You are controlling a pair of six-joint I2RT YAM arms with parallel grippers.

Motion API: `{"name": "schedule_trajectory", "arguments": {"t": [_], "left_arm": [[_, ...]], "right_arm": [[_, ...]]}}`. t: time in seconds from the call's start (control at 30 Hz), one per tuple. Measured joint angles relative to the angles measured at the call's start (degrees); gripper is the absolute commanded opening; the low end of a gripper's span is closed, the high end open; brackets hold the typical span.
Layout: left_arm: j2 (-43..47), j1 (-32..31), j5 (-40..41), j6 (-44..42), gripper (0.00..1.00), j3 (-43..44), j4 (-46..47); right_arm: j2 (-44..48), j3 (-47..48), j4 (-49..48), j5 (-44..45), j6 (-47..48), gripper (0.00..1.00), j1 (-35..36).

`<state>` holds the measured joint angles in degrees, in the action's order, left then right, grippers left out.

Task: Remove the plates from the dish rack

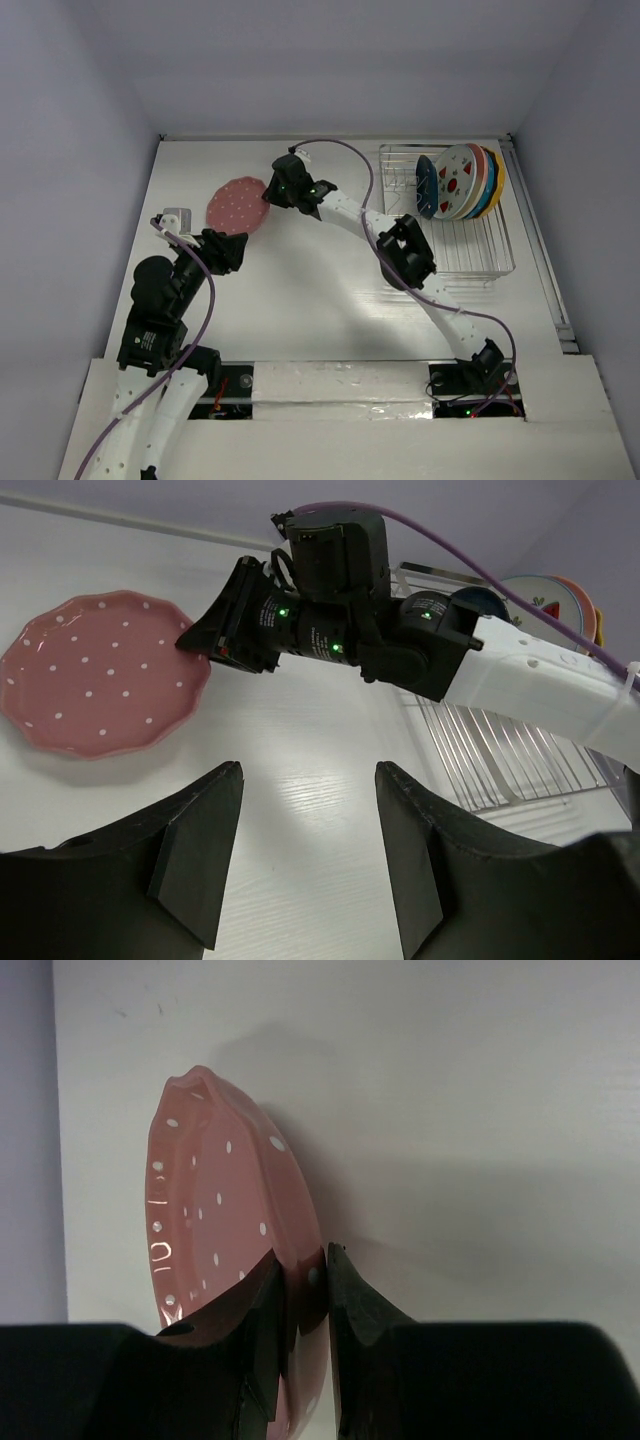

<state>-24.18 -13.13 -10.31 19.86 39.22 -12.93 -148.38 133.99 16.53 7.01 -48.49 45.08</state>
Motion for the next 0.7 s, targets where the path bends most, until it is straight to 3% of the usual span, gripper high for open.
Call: {"name": "schedule_trajectory", "arguments": {"t": [0.1, 0.13, 0.3, 0.4, 0.5, 0.57, 0.67, 0.7], "left_arm": [[0.0, 0.0, 0.0, 0.0, 0.53, 0.0, -0.1], [0.0, 0.0, 0.0, 0.0, 0.53, 0.0, -0.1], [0.0, 0.0, 0.0, 0.0, 0.53, 0.0, -0.2], [0.0, 0.0, 0.0, 0.0, 0.53, 0.0, -0.2], [0.0, 0.0, -0.1, 0.0, 0.53, 0.0, -0.2], [0.0, 0.0, -0.1, 0.0, 0.53, 0.0, -0.2], [0.0, 0.0, -0.1, 0.0, 0.53, 0.0, -0.2], [0.0, 0.0, -0.1, 0.0, 0.53, 0.0, -0.2]], "right_arm": [[-0.4, -0.3, -0.5, -0.5, -2.2, 0.29, 0.0], [-0.3, -0.7, -1.0, -0.5, -2.6, 0.43, 0.0], [0.6, -5.8, -5.4, -2.1, -5.3, 0.73, 0.0], [1.5, -9.1, -6.6, -2.6, -5.5, 0.74, 0.0], [2.4, -10.8, -7.5, -3.1, -5.0, 0.92, 0.0], [3.1, -10.8, -7.3, -3.0, -3.7, 0.97, 0.0], [5.4, -11.2, -6.4, -2.3, -0.6, 0.98, 0.0], [7.1, -12.2, -6.3, -1.8, 0.5, 0.93, 0.0]]}}
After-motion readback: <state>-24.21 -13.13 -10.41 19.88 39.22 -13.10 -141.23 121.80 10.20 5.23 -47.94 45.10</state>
